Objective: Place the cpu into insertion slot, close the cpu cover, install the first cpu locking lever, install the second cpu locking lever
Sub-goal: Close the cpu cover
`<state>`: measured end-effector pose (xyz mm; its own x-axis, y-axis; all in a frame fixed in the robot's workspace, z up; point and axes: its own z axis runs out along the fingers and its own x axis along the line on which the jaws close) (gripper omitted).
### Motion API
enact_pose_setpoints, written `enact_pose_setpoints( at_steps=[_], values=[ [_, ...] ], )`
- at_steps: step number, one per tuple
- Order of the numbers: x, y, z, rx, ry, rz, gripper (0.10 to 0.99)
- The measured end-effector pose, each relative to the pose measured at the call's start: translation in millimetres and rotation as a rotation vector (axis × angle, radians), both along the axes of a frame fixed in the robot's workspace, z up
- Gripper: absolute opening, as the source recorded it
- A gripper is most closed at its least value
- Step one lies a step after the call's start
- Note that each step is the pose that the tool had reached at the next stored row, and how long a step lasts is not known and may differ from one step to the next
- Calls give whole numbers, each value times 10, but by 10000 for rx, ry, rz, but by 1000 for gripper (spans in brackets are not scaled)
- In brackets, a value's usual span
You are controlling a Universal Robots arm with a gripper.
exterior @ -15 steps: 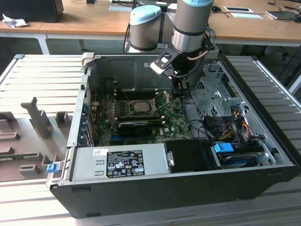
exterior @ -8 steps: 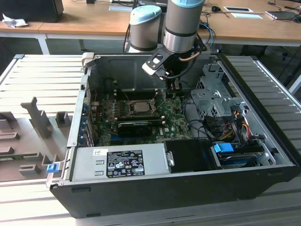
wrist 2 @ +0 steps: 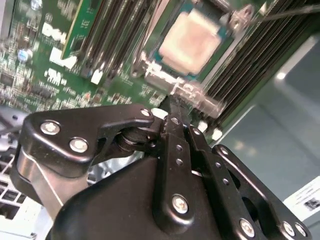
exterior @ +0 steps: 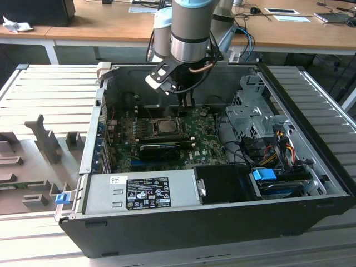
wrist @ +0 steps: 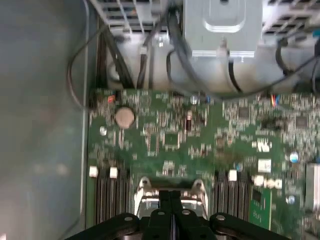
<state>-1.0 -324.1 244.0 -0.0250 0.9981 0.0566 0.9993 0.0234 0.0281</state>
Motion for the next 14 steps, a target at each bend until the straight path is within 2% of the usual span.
enact_pose_setpoints(
  at_steps=[3, 6, 7, 9, 12, 14],
  values=[
    [-62, 1, -56, 0, 0, 1, 106],
    [-89, 3, -116, 1, 0, 1, 106],
    [-123, 3, -148, -1, 1, 3, 106],
    [-256, 3, -187, -2, 1, 3, 106],
    [-297, 3, -194, -1, -24, 5, 106],
    [-377, 3, -230, -1, -30, 6, 106]
  ],
)
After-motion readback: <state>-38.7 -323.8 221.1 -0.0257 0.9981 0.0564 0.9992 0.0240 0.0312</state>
